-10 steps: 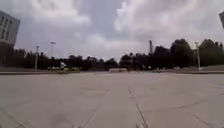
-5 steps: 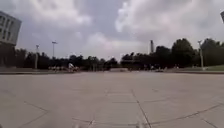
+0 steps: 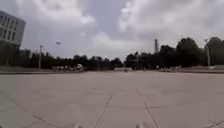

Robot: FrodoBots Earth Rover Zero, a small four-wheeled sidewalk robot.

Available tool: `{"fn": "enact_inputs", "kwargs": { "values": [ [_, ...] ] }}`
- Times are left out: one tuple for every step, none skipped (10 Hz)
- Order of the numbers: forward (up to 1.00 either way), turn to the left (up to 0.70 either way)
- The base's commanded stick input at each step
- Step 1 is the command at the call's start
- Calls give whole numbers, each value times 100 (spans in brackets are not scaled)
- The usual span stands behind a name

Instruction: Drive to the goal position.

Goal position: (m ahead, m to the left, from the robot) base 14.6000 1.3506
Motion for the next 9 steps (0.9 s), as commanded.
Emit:
{"fn": "enact_inputs", "kwargs": {
  "values": [
    [60,0],
    [60,0],
    [60,0],
    [60,0],
    [60,4],
    [60,14],
    [60,15],
    [60,15],
    [60,15]
  ]
}}
